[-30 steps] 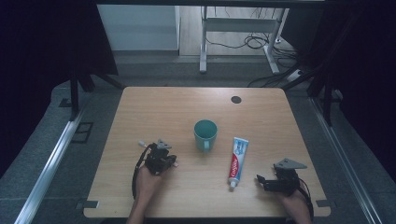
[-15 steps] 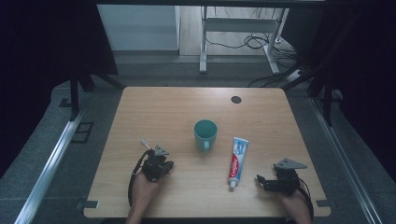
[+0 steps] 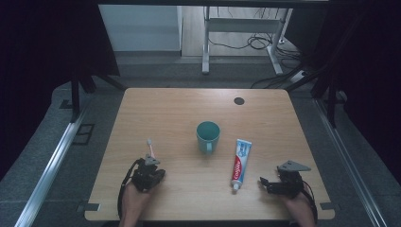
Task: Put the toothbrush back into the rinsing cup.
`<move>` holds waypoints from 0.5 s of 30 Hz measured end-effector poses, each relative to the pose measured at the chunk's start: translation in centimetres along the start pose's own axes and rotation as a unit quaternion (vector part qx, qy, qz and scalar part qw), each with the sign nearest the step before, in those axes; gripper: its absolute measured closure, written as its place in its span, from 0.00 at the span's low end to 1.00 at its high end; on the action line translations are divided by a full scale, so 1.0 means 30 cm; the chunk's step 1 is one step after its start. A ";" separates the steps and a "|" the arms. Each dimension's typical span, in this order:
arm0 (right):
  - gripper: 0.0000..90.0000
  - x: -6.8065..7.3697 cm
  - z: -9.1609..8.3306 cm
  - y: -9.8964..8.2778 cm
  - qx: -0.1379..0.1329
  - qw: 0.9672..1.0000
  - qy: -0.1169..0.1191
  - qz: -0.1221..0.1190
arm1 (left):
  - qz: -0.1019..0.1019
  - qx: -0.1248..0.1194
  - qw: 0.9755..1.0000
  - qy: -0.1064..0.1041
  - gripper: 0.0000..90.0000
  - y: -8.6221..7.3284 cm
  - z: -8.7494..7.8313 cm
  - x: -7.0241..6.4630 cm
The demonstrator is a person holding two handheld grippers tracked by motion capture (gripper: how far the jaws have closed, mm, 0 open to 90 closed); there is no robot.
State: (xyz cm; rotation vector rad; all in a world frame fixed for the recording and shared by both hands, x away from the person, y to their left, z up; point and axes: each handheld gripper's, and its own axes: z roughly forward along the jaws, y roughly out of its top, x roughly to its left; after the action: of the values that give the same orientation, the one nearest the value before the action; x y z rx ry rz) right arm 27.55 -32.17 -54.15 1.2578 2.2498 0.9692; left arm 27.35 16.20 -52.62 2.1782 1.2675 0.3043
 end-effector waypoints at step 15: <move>0.14 0.000 0.000 0.000 0.000 1.000 0.000 0.000 | -0.016 -0.004 1.000 0.022 0.94 -0.051 -0.061 0.056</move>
State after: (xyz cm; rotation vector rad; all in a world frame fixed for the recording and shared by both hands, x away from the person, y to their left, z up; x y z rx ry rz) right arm 27.55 -32.17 -54.15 1.2574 2.2496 0.9687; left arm 26.28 18.87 -52.23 2.1537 1.3215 0.3456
